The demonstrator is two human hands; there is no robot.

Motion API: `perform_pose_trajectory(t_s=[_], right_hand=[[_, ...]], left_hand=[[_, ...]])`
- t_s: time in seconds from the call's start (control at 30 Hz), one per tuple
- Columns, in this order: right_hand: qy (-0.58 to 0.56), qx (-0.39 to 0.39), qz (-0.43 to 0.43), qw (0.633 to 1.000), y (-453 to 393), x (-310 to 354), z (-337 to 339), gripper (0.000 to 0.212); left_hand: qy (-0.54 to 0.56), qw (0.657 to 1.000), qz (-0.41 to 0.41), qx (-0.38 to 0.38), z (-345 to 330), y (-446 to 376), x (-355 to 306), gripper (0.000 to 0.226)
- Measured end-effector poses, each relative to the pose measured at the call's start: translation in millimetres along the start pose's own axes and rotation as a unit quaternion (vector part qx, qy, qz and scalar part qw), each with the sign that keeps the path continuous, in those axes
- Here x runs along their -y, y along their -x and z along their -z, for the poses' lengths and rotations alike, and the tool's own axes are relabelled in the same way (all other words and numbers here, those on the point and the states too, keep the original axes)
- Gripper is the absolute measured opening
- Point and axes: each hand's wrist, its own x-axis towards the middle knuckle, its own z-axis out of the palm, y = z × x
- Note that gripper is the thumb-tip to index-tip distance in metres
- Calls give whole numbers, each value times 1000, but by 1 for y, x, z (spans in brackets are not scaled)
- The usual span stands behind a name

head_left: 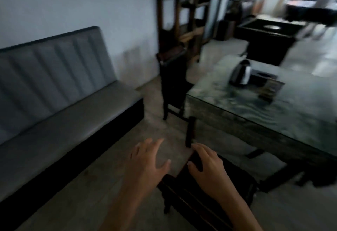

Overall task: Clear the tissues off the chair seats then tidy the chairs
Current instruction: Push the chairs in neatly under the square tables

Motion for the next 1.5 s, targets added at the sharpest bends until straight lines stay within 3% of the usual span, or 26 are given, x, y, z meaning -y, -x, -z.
perform_pose_trajectory(t_s=[0.2,0.4,0.7,0.8,0.87,0.93,1.0,1.1,1.17,1.3,1.5], right_hand=[[10,-105,-164,981,51,-29,25,59],[20,-170,-257,951,93,-30,27,61],[-14,-230,-296,927,121,-22,13,56],[-151,-269,-306,901,128,-12,-8,43],[-285,-279,-329,856,134,-6,-29,27],[-464,-278,-368,756,141,3,-52,15],[-597,-239,-424,638,147,8,-77,26],[-642,-218,-501,537,155,3,-108,41],[-663,-260,-523,469,159,-10,-121,46],[-720,-326,-499,356,157,-34,-132,58],[-783,-383,-421,251,144,-57,-123,49]], left_hand=[[40,979,-182,87,-19,-35,-45,72],[43,950,-281,126,-24,-43,-69,68],[119,929,-321,140,-39,-30,-70,63],[278,904,-190,262,-50,-16,-58,51],[384,862,-58,325,-58,-1,-46,39],[456,816,94,343,-66,16,-33,24],[536,721,271,346,-76,30,-18,21],[584,576,451,351,-92,43,0,28],[595,521,502,350,-103,47,7,32],[622,467,542,317,-116,42,7,38],[613,476,540,326,-132,37,-4,47]])
